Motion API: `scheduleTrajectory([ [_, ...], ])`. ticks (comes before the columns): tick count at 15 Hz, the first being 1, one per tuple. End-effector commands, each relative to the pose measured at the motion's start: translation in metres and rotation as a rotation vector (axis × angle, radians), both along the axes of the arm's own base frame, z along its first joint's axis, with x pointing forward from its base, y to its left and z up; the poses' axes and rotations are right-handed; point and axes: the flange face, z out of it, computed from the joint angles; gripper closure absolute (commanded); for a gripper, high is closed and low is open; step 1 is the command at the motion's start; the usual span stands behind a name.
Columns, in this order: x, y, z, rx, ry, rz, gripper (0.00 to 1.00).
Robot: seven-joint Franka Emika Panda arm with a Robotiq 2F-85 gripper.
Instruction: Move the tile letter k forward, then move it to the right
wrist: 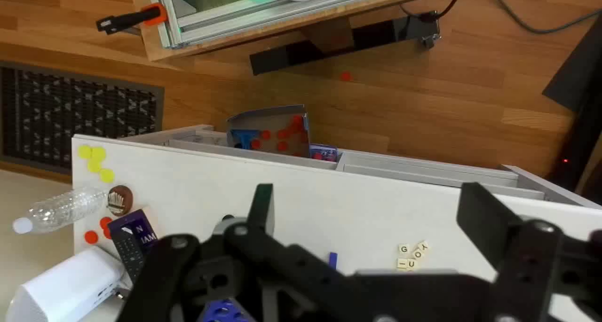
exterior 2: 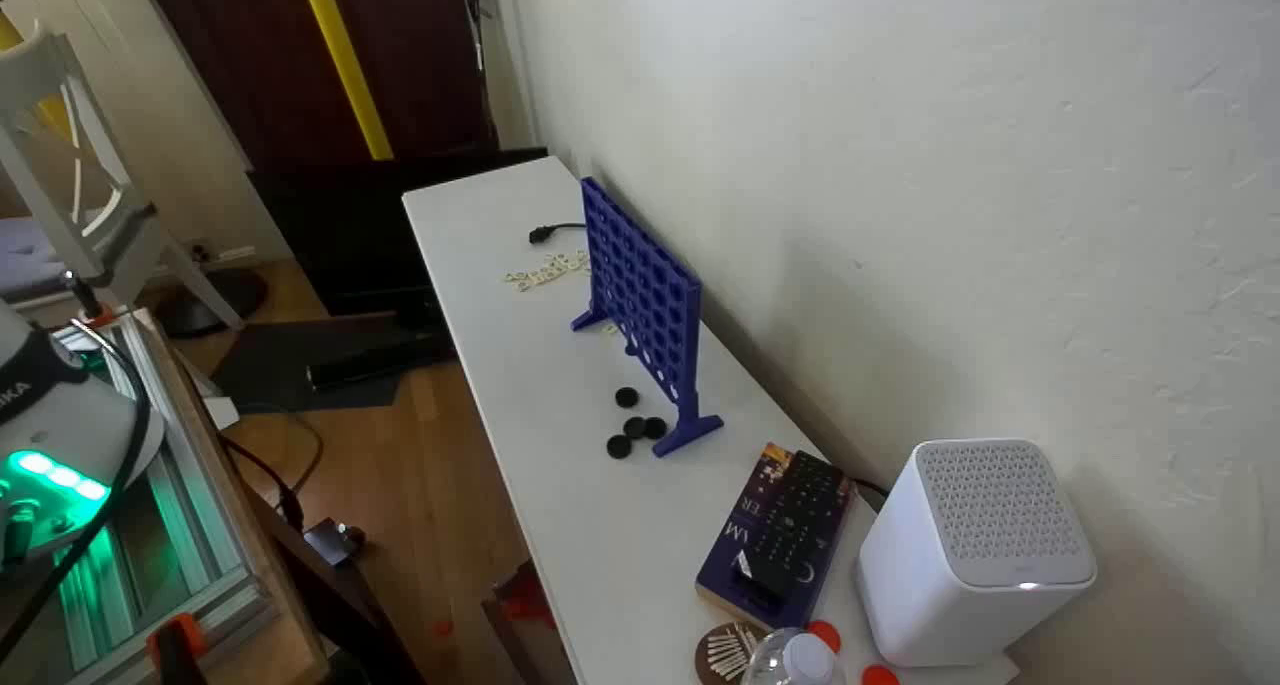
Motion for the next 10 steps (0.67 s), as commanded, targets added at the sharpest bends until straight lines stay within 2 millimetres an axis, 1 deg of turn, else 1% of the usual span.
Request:
scheduleTrajectory([
  [1,0.000,0.000,0.001,0.000,0.000,0.000,0.00],
  [5,0.000,0.000,0.001,0.000,0.000,0.000,0.00],
  [7,0.023,-0.005,-0.010,0.040,-0.062,-0.018,0.00],
  [10,0.068,-0.014,-0.031,0.098,-0.219,-0.062,0.00],
])
